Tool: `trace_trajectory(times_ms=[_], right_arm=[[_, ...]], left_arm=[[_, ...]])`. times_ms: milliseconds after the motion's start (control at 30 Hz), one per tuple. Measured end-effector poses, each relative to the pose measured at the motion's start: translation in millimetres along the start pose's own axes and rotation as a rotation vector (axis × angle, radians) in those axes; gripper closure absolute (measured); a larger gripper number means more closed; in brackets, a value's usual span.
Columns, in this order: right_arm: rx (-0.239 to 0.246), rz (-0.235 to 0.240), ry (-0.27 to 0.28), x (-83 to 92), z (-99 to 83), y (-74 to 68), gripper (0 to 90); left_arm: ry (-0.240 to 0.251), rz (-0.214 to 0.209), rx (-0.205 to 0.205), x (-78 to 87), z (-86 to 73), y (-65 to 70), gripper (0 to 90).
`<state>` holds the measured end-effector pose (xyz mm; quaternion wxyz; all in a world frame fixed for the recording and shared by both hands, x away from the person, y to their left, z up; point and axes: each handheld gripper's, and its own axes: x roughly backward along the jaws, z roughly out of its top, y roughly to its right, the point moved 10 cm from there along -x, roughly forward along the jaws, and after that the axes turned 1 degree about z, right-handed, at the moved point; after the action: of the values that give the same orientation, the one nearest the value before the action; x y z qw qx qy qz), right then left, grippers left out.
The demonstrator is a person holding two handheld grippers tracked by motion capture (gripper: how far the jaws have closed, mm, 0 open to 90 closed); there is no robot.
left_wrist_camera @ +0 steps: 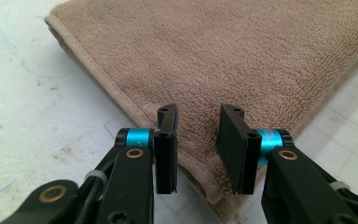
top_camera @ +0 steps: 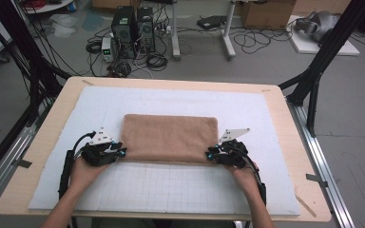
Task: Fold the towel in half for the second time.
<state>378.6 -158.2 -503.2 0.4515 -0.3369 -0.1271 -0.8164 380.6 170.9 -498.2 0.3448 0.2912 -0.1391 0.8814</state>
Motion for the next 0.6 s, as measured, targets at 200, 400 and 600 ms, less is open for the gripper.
trace_trajectory(times_ms=[200,400,600], right_arm=[[-0.007,-0.004,0.02,1.1,0.3,-0.3,68.4],[-0.037,-0.029,0.06,6.4,5.1,3.5,54.5],[-0.068,-0.053,0.1,13.3,10.5,5.3,38.9]], left_arm=[[0.018,-0.009,0.026,-0.1,-0.1,-0.7,66.5],[0.049,-0.022,0.065,4.0,4.1,-1.2,59.3],[0.076,-0.04,0.078,8.6,8.4,1.5,48.3]])
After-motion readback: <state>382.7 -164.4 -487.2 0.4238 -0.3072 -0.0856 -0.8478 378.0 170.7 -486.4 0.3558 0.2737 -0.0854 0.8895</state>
